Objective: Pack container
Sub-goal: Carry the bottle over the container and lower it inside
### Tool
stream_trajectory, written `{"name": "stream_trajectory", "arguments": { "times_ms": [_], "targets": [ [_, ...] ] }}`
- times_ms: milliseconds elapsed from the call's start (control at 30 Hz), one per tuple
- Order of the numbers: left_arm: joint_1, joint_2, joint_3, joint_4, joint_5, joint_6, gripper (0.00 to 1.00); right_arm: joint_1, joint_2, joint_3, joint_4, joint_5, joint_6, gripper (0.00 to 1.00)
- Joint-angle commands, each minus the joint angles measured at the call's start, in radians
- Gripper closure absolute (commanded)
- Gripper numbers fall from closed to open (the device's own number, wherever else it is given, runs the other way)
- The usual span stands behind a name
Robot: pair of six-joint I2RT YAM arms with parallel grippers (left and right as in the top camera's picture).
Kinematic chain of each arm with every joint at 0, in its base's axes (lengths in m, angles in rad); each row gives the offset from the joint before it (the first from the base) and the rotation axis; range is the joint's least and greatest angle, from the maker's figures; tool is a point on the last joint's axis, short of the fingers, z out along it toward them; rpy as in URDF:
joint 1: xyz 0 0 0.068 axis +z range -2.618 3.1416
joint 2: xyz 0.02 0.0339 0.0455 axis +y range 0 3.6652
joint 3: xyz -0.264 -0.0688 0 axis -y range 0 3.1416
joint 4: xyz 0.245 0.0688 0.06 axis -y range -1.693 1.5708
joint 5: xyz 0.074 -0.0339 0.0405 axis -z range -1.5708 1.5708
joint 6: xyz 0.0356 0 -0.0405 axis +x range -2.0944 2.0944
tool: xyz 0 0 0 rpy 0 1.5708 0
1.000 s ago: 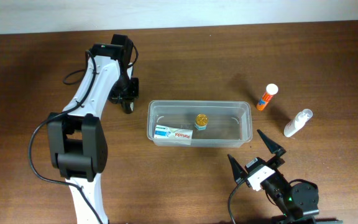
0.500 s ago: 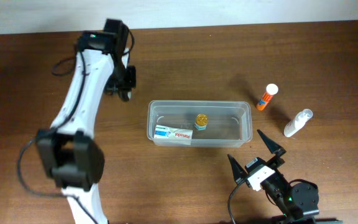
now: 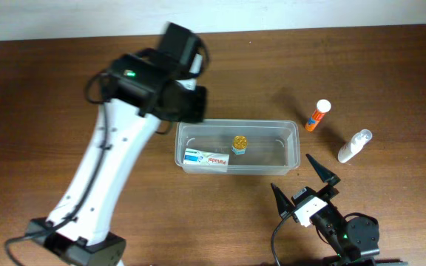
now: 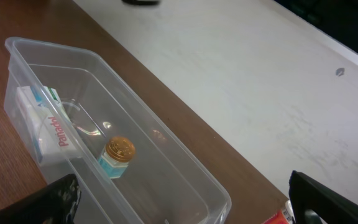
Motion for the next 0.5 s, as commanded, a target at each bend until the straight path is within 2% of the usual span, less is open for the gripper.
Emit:
{"name": "stream_trajectory", "arguments": {
  "times_ms": [0,167,333,467],
  "targets": [
    [-0.092,0.024,-0.02,0.035,0.018,-0.096,0.99,-0.008,-0.01,-0.005,-0.005,0.006,0.008,0.01],
    [-0.198,0.056,-0.022,0.076,0.017,-0.162,1.0,-0.008,-0.01,-0.005,-0.005,0.006,0.008,0.02],
    [-0.283,0.1,-0.024,0.109,0.016,-0.178,0.99,-0.008,-0.01,-0.005,-0.005,0.006,0.008,0.02],
    [-0.33,0.142,-0.024,0.116,-0.035,-0.222,0.99,-0.008,-0.01,-0.005,-0.005,0.006,0.008,0.02]
  ]
}}
